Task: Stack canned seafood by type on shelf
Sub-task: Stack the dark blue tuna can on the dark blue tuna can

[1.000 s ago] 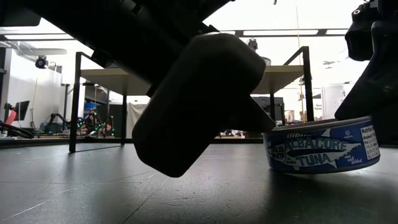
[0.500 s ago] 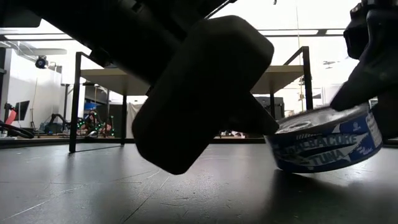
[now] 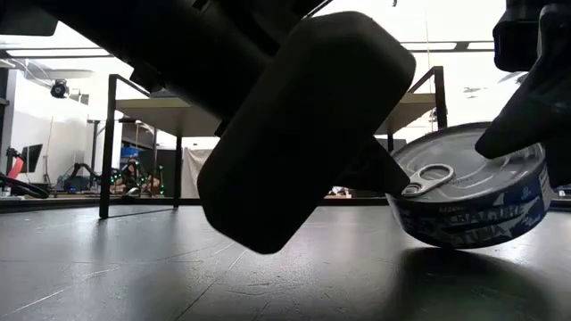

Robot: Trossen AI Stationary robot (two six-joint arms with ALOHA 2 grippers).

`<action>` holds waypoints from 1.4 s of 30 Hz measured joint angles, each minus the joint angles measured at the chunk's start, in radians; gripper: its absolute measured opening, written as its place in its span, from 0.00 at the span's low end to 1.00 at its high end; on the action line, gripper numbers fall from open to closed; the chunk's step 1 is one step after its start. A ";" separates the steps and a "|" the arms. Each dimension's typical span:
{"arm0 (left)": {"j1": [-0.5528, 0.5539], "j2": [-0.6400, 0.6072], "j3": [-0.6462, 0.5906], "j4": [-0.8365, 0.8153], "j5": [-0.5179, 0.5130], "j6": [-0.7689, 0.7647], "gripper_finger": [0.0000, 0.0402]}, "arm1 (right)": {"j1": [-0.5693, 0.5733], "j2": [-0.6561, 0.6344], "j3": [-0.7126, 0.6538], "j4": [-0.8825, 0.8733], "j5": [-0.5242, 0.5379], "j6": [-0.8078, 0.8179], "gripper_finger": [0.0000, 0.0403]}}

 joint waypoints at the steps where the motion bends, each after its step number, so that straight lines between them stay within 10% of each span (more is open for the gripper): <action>1: 0.000 0.000 0.001 0.001 -0.004 0.000 0.00 | 0.000 0.000 0.000 -0.001 0.002 -0.008 0.52; 7: -0.002 0.000 0.002 0.008 -0.033 0.029 0.00 | 0.000 0.000 0.000 -0.003 0.017 -0.064 0.32; 23: -0.149 -0.249 -0.077 -0.048 -0.112 0.141 0.00 | 0.042 -0.035 0.000 -0.042 0.125 -0.197 0.33; 32: -0.226 -0.494 -0.420 0.544 0.195 0.335 0.00 | 0.021 -0.031 -0.019 0.344 0.151 -0.544 0.33; 42: -0.211 -0.516 -0.662 0.989 0.014 0.306 0.00 | -0.006 -0.031 -0.024 0.548 0.167 -0.764 0.33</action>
